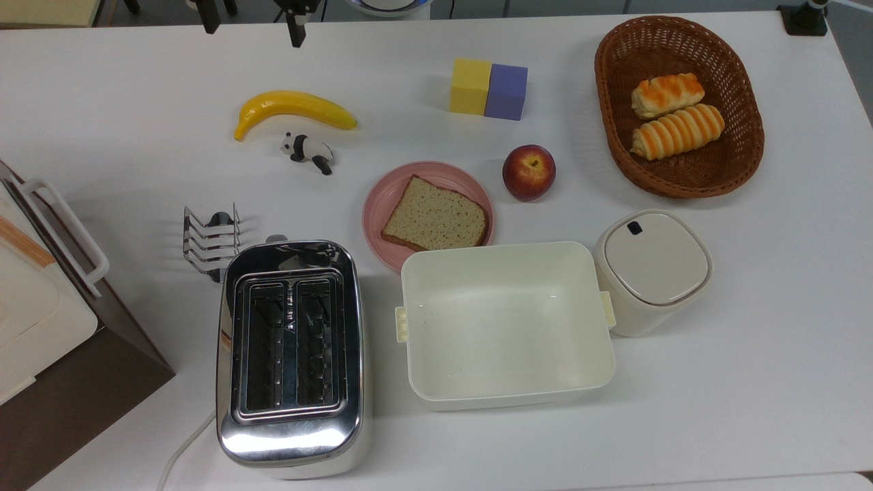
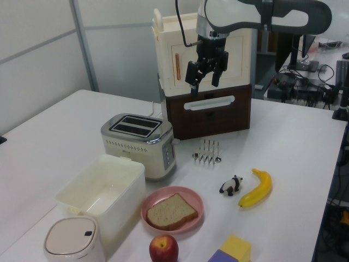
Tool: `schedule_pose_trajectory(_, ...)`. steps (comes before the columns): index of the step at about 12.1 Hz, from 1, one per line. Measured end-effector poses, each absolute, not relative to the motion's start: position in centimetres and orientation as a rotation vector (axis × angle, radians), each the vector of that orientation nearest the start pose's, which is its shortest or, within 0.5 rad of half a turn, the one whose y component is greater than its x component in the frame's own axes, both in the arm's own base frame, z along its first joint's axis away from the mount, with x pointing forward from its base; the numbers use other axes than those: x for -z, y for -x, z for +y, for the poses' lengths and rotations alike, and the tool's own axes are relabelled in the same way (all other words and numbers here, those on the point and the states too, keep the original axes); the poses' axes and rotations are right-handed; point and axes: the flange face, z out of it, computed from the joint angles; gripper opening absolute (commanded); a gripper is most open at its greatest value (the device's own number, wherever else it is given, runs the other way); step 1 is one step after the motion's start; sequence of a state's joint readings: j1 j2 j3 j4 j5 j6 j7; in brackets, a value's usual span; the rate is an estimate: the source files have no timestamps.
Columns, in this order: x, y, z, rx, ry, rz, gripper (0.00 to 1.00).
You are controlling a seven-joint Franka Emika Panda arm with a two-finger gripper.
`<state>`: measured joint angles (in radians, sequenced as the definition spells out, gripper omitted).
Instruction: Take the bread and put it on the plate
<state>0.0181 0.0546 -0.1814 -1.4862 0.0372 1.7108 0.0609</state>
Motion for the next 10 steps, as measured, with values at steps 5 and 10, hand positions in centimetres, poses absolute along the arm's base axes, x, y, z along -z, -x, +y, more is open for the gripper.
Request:
schedule_pose_trajectory(5,-67.0,-57.4,-7.0,0.268,3.087,0.301,1.00)
schedule_pose_trajectory(10,-67.2,-57.1,-6.3,0.232,3.089,0.280,1.00)
